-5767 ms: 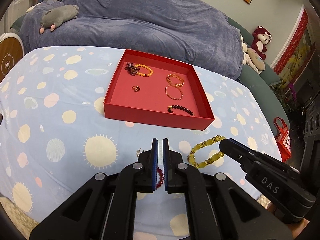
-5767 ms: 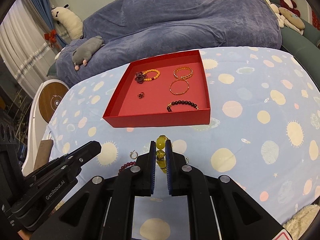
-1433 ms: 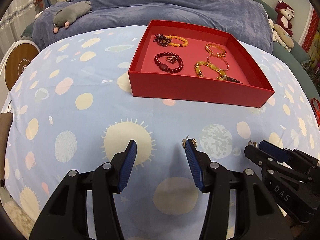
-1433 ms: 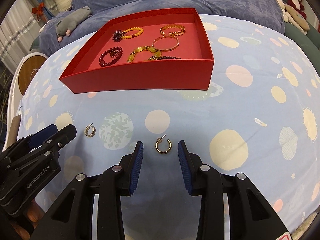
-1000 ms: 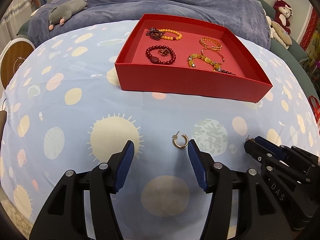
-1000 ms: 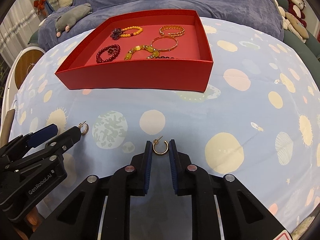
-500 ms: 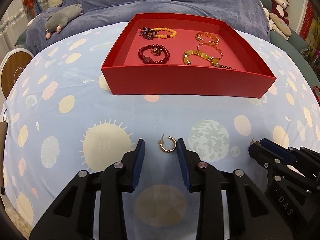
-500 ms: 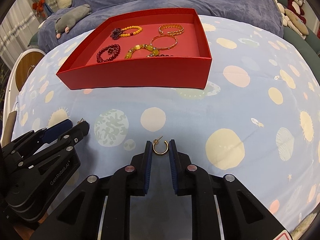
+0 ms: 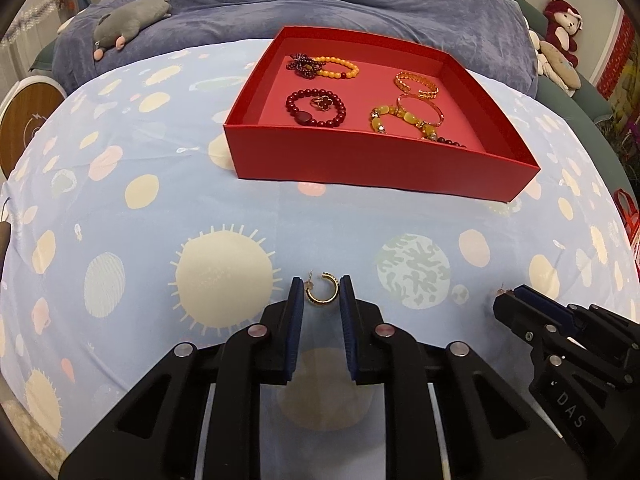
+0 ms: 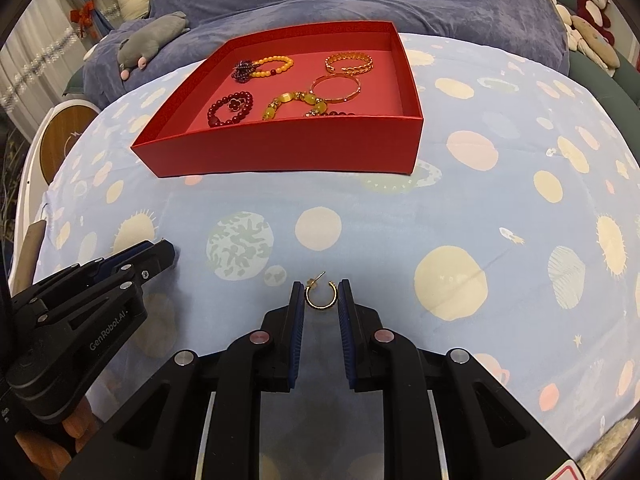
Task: Organize jewelry
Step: 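Close the left tool on one gold hoop earring while the right tool grasps the other, then carry both earrings into the red box and open both tools to release them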
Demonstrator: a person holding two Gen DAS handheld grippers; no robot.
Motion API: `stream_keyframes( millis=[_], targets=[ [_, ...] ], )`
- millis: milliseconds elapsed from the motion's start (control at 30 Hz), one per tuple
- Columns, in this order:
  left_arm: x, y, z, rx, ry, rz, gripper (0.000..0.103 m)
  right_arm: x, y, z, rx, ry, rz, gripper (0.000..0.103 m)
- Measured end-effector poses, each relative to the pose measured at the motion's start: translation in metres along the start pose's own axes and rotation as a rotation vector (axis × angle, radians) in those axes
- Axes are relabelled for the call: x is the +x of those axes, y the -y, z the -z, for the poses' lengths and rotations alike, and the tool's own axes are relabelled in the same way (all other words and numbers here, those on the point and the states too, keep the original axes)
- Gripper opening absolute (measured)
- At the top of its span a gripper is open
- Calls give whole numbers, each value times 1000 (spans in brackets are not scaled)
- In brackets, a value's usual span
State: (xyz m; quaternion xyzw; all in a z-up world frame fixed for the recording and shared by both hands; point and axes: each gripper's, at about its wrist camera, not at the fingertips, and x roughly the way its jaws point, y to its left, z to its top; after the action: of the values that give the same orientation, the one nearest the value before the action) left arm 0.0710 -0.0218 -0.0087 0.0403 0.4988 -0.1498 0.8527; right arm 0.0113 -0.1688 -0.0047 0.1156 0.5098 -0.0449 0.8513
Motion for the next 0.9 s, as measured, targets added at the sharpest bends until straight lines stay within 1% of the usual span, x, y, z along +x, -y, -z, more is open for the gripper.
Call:
stream_keyframes(
  millis=[100,333,900],
  targets=[
    [-8,-5,1,-20,2,6,18,-7,-2,3,7,6,-13,16],
    [-29,-4,4,-22,23,11,18,-25,-9,10,1,26,-33,16],
    [-85,18,8,19,86,26,18,-84,-34,16,-45,126,-78,16]
  ],
)
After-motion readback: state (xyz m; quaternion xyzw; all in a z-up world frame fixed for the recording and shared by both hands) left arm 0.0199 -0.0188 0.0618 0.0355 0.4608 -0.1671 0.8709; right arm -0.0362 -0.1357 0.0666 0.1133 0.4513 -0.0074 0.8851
